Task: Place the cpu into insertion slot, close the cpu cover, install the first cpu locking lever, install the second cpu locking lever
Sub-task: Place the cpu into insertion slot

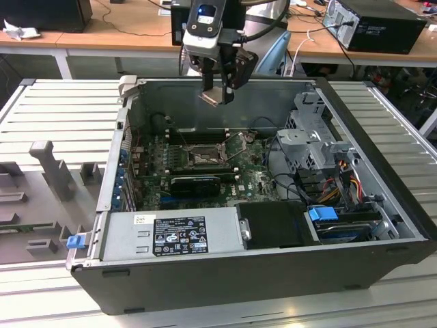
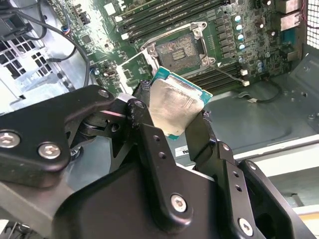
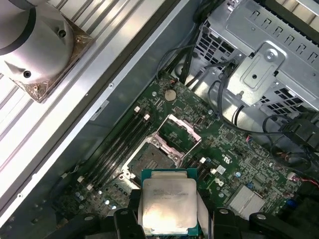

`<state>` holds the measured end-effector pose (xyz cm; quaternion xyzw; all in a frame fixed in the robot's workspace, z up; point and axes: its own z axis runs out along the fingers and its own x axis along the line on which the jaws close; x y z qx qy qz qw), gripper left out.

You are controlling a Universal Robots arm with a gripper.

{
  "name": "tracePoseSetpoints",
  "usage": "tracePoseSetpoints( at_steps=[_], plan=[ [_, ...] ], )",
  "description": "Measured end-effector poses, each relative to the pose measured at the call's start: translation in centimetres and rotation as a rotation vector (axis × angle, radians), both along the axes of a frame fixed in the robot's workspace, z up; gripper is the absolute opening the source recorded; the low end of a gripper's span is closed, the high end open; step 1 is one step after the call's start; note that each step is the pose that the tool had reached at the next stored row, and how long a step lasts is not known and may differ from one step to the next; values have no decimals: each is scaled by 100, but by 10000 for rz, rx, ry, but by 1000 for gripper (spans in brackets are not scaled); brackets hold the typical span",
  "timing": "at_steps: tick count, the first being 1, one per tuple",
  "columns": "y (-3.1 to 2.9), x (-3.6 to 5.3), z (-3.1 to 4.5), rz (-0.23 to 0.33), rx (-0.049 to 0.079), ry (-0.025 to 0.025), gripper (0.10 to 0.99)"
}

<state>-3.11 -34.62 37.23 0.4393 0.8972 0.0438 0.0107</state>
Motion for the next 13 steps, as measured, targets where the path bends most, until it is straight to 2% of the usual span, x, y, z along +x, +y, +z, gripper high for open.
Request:
tracePoseSetpoints(
  at_steps=[13],
  plan=[
    [0,0,-4,-1529,-3,0,525]
  ],
)
